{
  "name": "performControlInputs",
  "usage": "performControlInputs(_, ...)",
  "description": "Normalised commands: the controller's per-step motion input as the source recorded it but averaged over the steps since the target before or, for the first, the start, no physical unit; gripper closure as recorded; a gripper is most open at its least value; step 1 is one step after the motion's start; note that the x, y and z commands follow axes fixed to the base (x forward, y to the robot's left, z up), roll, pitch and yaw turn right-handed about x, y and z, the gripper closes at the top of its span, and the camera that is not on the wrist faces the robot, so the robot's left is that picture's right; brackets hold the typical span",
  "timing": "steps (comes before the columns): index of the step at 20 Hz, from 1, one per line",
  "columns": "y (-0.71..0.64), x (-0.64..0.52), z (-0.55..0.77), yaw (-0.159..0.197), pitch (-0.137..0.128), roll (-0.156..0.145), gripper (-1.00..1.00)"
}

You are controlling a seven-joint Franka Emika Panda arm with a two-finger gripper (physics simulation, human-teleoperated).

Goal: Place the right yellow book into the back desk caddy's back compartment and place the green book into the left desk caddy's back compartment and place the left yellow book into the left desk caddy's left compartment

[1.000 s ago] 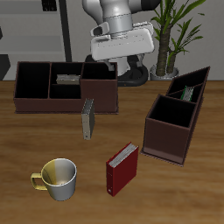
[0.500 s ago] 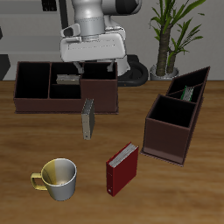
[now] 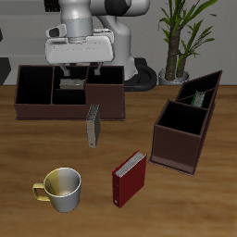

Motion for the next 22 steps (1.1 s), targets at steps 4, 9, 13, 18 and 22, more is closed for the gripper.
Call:
performControlInputs(4,-0.10,-0.27,-0.22,0.095,-0.007,0.028,-1.00)
performControlInputs(9,0.10,-0.20,-0.30,0.029,-0.016,-0.009,-1.00)
performControlInputs(13,0.05,-0.08,-0.11,0.002,-0.013,-0.008,-1.00)
performControlInputs(18,-0.03,0.13,-0.36,-0.053,0.157,-0.017,-1.00)
performControlInputs(22,-0.19,0.37,-0.16,-0.048,0.155,0.019,-1.00)
